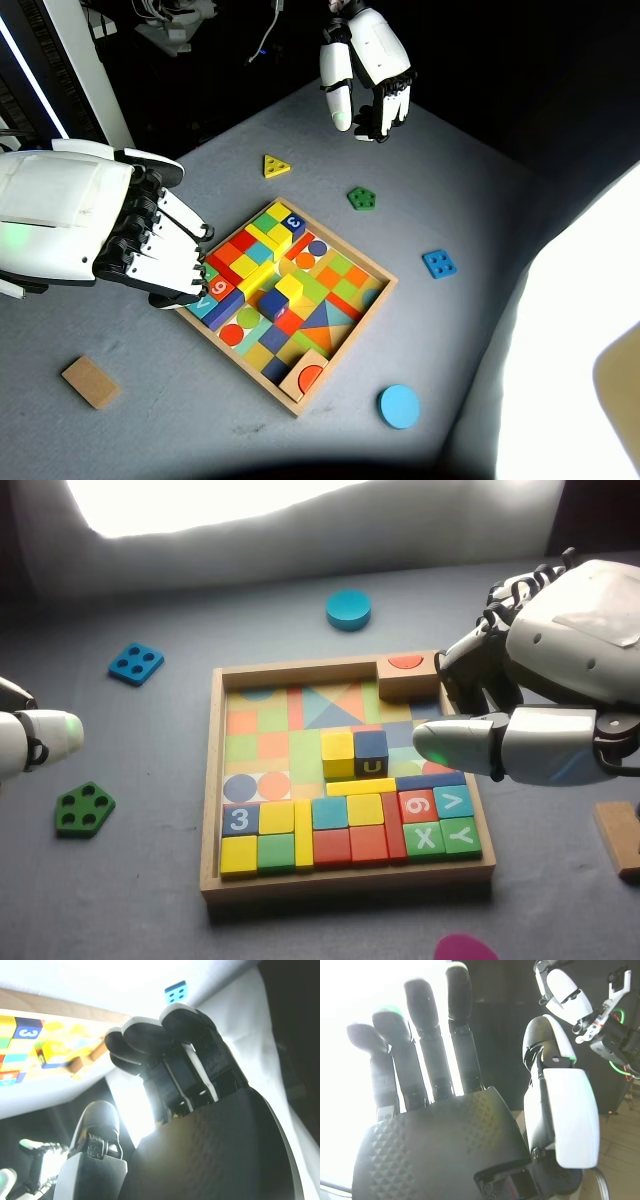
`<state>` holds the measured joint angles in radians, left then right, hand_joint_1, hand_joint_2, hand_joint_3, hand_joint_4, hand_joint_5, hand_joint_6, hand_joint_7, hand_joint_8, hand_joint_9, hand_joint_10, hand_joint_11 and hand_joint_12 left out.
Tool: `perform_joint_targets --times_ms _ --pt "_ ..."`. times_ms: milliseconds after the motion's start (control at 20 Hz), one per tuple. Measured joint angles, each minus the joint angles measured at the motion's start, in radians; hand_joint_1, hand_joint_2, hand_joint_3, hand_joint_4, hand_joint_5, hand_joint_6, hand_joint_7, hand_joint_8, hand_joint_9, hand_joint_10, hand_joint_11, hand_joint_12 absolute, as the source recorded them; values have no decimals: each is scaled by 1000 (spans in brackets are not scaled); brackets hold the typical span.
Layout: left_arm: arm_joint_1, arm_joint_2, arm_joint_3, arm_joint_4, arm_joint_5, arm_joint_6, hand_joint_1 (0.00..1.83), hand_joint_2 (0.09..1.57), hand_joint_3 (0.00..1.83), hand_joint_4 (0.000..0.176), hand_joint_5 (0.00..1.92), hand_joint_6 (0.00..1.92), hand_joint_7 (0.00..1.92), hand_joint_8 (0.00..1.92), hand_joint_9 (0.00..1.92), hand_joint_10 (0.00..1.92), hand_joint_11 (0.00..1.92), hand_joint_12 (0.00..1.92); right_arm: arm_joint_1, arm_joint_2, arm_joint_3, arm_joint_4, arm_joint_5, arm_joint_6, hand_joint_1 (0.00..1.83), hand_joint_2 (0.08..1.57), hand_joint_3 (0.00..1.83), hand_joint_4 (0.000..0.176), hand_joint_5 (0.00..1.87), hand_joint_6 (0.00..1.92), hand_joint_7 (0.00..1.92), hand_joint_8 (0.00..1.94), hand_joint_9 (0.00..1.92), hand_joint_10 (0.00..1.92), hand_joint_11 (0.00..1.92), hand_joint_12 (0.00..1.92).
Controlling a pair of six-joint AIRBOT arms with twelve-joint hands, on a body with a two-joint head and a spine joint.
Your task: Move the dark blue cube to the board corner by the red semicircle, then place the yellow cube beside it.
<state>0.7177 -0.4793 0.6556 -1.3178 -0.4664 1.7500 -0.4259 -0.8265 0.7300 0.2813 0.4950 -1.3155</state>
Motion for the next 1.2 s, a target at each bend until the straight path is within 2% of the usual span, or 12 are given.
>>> perform_joint_targets --times_ms 50,200,350,450,550,600,650,750,800,950,1000,1200 --pt "0 0 0 -2 1 -1 43 1066 30 67 0 0 24 5 21 15 0 330 2 0 0 1 -3 0 15 1078 33 30 8 2 13 2 0 1 0 1" --pt "0 0 0 4 -6 0 11 1065 8 69 0 0 0 0 0 0 0 241 5 0 0 -1 0 -4 0 1061 5 25 0 0 9 3 0 0 0 0" --pt "0 0 0 -2 -3 0 0 1051 0 74 0 0 0 0 0 0 0 273 10 0 1 4 0 -26 0 1047 0 28 2 1 0 0 0 0 0 0" --pt "0 0 0 -2 -4 0 0 1056 0 66 0 0 0 0 0 0 0 241 10 -19 2 72 3 -122 0 1039 0 34 0 0 0 0 0 0 0 0" --pt "0 0 0 -1 -3 0 0 1052 0 67 0 0 0 0 0 0 0 232 9 -71 22 174 0 -248 0 1030 0 52 0 0 0 0 0 0 0 0" --pt "0 0 0 -1 -3 -1 0 1050 0 69 0 0 0 0 0 0 0 236 9 -102 37 214 0 -298 0 1024 0 75 55 23 0 0 0 0 0 0" --pt "0 0 0 -1 -2 -4 0 1045 0 72 0 0 0 0 0 0 0 238 9 -132 57 252 0 -342 0 1021 0 86 112 45 0 0 0 0 0 0" --pt "0 0 0 -1 -4 -4 0 1049 0 75 0 0 0 0 0 0 0 194 -2 -183 100 301 2 -369 0 1022 0 87 252 48 0 0 0 0 0 0" --pt "0 0 0 -2 -4 -4 0 1055 1 74 0 0 0 0 0 0 0 225 -7 -210 127 318 1 -373 0 1029 0 79 397 43 19 0 0 0 0 0" --pt "0 0 0 0 -3 -4 0 1066 3 70 0 0 0 0 0 0 0 257 -27 -274 177 362 23 -407 0 1060 3 83 750 39 83 0 0 0 0 0" --pt "0 0 0 -1 -3 -5 0 1069 2 73 0 0 0 0 0 0 0 225 -28 -291 188 419 19 -452 0 1063 3 78 804 48 97 5 0 0 0 0" --pt "0 0 0 -1 -5 -5 0 1062 0 72 0 0 0 0 0 0 0 220 -29 -323 223 445 20 -462 0 1065 0 55 897 29 120 1 0 0 0 0"
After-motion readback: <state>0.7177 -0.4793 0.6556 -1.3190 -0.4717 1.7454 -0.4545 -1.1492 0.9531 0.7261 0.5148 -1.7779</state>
